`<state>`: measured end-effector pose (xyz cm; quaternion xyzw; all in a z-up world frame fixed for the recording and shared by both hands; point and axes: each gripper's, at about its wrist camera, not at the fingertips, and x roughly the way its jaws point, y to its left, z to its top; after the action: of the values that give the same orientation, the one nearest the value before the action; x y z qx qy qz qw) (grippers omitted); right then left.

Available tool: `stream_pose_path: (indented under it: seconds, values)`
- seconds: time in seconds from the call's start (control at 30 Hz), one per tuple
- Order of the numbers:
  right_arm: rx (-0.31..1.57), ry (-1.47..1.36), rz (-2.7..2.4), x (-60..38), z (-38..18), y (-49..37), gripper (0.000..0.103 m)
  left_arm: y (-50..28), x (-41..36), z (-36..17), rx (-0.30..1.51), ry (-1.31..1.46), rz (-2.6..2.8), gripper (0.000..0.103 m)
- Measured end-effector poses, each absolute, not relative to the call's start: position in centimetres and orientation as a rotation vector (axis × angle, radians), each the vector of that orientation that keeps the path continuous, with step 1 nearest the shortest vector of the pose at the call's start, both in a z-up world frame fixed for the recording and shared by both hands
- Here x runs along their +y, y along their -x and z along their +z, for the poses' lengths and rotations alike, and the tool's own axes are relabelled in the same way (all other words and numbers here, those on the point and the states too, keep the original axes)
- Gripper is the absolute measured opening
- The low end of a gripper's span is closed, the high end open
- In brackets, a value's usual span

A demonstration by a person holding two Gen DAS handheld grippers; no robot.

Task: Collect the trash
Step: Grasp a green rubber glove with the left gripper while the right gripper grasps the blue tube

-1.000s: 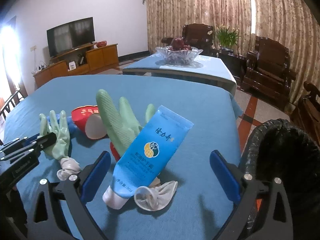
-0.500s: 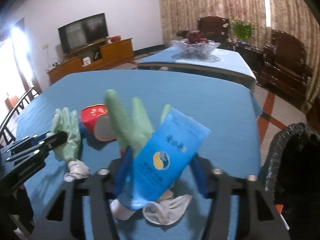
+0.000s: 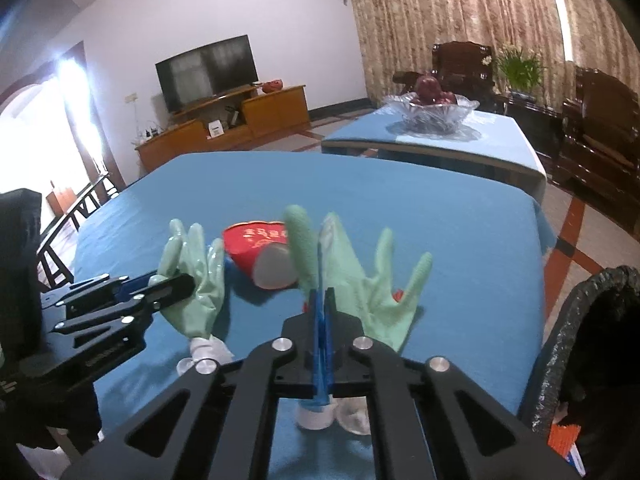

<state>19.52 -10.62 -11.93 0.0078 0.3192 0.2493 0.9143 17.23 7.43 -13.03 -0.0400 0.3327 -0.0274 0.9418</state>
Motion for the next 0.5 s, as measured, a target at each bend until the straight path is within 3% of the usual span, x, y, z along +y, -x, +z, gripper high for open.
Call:
stream_pose_path:
  seconds: [0.5]
  values:
    - [0.57,-0.037,0.545,-10.6,-7.1,-16.9,0.002,-14.5,6.8,-9.3,0.619,0.063,-0.081,0.017]
